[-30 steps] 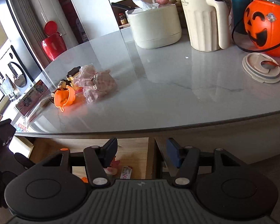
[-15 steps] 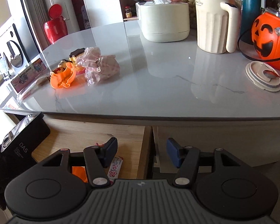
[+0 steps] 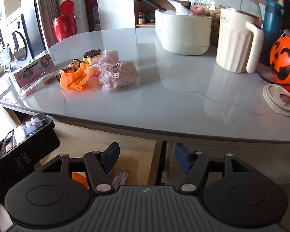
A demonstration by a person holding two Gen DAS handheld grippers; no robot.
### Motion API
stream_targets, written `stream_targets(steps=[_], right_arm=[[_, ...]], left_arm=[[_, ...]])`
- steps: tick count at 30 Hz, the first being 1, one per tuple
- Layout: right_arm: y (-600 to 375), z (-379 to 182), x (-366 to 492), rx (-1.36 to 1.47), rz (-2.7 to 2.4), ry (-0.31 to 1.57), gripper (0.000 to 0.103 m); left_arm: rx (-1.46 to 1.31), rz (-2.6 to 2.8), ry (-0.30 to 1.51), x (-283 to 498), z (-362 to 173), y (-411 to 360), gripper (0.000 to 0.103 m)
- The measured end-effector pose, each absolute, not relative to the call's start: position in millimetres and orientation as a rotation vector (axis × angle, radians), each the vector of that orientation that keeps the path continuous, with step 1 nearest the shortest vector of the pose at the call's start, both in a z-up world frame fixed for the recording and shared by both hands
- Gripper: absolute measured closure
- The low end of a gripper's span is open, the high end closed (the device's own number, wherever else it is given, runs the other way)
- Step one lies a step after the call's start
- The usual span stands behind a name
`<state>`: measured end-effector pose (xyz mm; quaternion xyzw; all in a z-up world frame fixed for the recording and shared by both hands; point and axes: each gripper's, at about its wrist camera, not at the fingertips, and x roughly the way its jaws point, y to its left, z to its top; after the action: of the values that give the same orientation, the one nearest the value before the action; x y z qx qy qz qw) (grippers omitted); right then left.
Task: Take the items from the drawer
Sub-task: 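Grasp the yellow bell keychain in the drawer with the left gripper, then grasp the orange cup toy with the right gripper while the left gripper holds the keychain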
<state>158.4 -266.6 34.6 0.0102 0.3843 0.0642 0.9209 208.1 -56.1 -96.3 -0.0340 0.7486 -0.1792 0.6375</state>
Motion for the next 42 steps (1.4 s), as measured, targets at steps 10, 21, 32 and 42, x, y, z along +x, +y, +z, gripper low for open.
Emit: stream_targets(steps=[10, 21, 32, 42], right_arm=[[-258, 27, 163, 0.151, 0.206, 0.954, 0.039], [-196, 17, 196, -0.045, 0.349, 1.164, 0.039], [-55, -59, 211, -0.63, 0.623, 1.266, 0.039], [-62, -83, 223, -0.599, 0.592, 1.382, 0.068]], left_arm=[[-0.278, -0.42, 1.455, 180, -49, 38, 0.074], [-0.453, -0.394, 1.249, 167, -18, 106, 0.074], [-0.418, -0.315, 1.213, 150, -21, 133, 0.074], [-0.367, -0.307, 1.187, 147, -18, 132, 0.074]])
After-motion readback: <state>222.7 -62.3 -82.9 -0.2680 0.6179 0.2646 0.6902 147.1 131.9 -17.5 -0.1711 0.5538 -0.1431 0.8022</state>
